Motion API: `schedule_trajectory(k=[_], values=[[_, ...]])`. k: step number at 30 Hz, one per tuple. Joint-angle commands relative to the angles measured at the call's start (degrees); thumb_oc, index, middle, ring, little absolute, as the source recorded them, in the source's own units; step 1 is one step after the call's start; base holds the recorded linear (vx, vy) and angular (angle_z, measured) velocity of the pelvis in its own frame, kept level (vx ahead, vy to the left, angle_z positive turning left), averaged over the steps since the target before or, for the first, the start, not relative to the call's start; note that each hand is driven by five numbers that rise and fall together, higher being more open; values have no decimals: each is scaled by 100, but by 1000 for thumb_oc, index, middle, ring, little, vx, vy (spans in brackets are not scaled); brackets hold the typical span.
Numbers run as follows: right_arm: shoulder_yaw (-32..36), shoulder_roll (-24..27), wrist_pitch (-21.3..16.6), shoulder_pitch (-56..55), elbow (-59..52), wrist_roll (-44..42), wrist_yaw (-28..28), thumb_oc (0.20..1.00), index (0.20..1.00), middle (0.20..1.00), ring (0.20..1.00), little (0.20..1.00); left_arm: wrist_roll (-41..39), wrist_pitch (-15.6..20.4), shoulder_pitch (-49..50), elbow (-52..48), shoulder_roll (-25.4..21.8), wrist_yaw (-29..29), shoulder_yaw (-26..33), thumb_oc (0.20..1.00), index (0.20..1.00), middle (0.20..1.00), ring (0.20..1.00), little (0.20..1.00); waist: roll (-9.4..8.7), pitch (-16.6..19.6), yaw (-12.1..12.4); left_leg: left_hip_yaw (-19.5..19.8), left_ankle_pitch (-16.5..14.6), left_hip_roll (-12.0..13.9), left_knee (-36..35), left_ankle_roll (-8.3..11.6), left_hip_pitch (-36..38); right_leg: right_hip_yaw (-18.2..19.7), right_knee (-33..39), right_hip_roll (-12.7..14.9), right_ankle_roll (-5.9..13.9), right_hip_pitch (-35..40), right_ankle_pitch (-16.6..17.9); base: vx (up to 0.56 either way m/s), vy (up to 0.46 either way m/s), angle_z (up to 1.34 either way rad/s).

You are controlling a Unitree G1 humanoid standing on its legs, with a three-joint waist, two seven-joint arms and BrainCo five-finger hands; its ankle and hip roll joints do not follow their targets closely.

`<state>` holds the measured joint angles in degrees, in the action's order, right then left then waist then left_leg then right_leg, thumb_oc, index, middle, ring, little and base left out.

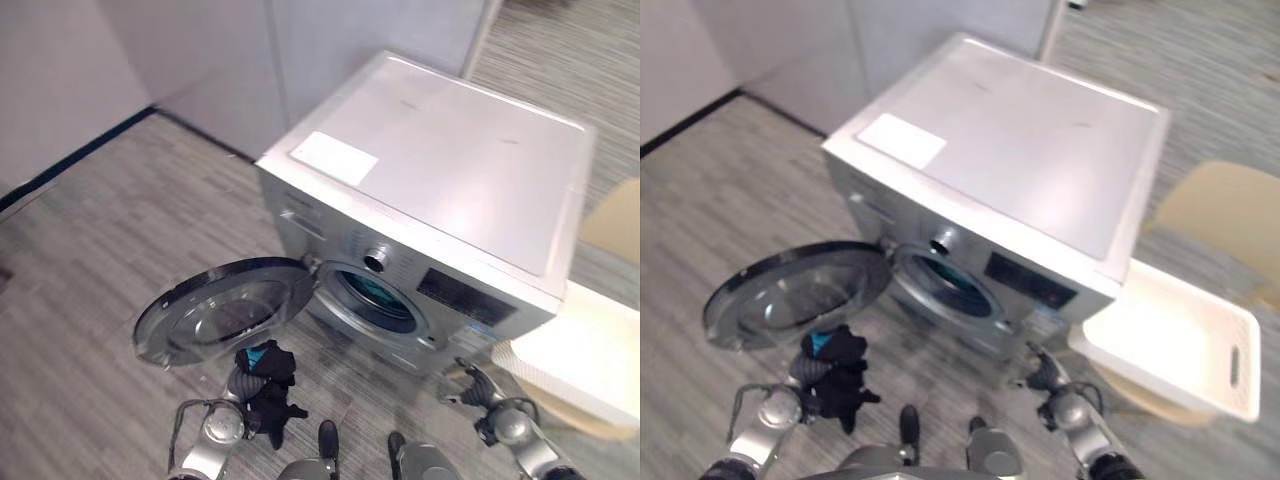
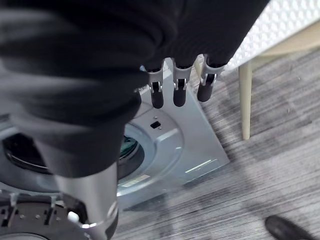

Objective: Grab the laundry basket,head to the washer,open it,put in the laundry and shut it.

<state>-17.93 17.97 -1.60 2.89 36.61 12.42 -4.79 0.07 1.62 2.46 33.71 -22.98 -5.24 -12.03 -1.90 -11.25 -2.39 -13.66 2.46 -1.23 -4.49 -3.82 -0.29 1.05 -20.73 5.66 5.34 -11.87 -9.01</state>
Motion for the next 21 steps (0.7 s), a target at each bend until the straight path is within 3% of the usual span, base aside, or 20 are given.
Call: schedule_trajectory(k=[1,3,4,6,7,8,9,10,11,12,15,16,17,18,21], values=[[75,299,-176,17,-52,-118,-77,1000,1000,1000,1000,1000,-277,304,54,-273,-81,-157,140,200,200,200,200,200,-154,108,133,580,-819,252,781,238,-228,-699,452,94,57,473,273,66,85,-134],[60,303,-173,52,-8,-119,-79,1000,1000,1000,1000,1000,-318,311,65,-231,-51,-182,171,200,200,200,200,200,-140,109,173,295,-917,271,813,224,-136,-1209,417,108,33,314,274,121,33,-112],[104,293,-176,31,-15,-189,-100,1000,1000,1000,1000,1000,-403,322,68,-230,-72,-244,244,200,200,200,200,200,-117,43,226,78,-1158,310,921,242,-16,-1850,386,294,-8,167,199,165,-17,-163],[128,310,-159,-31,-29,-219,-106,1000,1000,1000,1000,1000,-395,303,74,-265,-107,-234,229,200,200,200,200,200,-111,0,180,69,-1264,334,1059,265,-14,-1855,423,256,-9,154,129,57,-83,-136],[218,310,-172,-117,-62,-321,-145,1000,1000,1000,1000,1000,-329,309,11,-311,-158,-264,215,200,200,200,200,200,-167,-32,71,-17,-1176,328,1227,278,-163,-1629,726,114,-31,143,250,-57,-163,-35],[318,363,-152,-210,-45,-480,-233,1000,1000,1000,1000,1000,-387,342,-114,-417,-168,-336,255,200,200,200,200,200,-215,-231,79,18,-1336,454,2001,378,-627,-1409,882,56,-62,130,278,-277,-250,55],[299,452,-170,-115,39,-587,-351,1000,1000,1000,1000,1000,-410,402,-453,-386,-156,-436,121,200,200,200,200,200,-280,-409,109,324,-1088,480,2562,514,-1328,-1453,1197,5,-235,22,427,-221,-175,63],[301,453,-171,-113,41,-587,-351,1000,1000,1000,1000,1000,-410,404,-457,-382,-155,-437,119,200,200,200,200,200,-275,-405,102,333,-1091,483,2571,515,-1341,-1461,1199,3,-236,18,428,-223,-105,40],[270,487,-200,16,159,-626,-446,1000,1000,1000,1000,1000,-453,412,-657,-279,-98,-580,93,200,200,200,200,200,-241,-437,139,814,-1113,274,2354,541,-1528,-1411,1264,-91,-221,-37,406,-13,7,-29],[270,487,-201,18,161,-626,-447,1000,1000,1000,1000,1000,-453,413,-660,-277,-97,-581,93,200,200,200,200,200,-240,-437,135,817,-1112,272,2353,540,-1529,-1414,1262,-89,-220,-38,405,-19,32,-39],[349,492,-266,82,181,-797,-563,1000,1000,1000,1000,1000,-402,461,-869,-257,-167,-854,141,200,200,200,200,200,-195,-625,138,1020,-957,213,2083,556,-1826,-1240,987,-144,-199,-515,402,-134,84,-35],[348,508,-303,128,75,-883,-660,1000,1000,1000,1000,1000,-354,514,-1049,-398,-320,-1105,197,200,200,200,200,200,-153,-776,136,932,-991,177,2371,423,-2391,-1054,322,-123,-216,-1314,394,-196,143,-39],[348,508,-303,128,75,-883,-660,1000,1000,1000,1000,1000,-354,514,-1048,-398,-320,-1105,197,200,200,200,200,200,-153,-774,135,932,-991,177,2372,423,-2394,-1054,322,-123,-216,-1317,393,-65,175,-55],[315,505,-291,147,78,-866,-685,1000,1000,1000,1000,1000,-302,516,-1143,-425,-380,-1206,182,200,200,200,200,200,-133,-806,149,911,-1208,229,2586,398,-2492,-979,43,-140,-203,-1448,191,28,89,-49],[242,483,-324,287,-12,-880,-822,1000,1000,1000,1000,1000,-270,552,-1456,-517,-465,-1495,177,200,200,200,200,200,-144,-898,133,842,-1418,291,3124,250,-2952,-896,-549,-92,-232,-1974,31,-58,86,-32]])
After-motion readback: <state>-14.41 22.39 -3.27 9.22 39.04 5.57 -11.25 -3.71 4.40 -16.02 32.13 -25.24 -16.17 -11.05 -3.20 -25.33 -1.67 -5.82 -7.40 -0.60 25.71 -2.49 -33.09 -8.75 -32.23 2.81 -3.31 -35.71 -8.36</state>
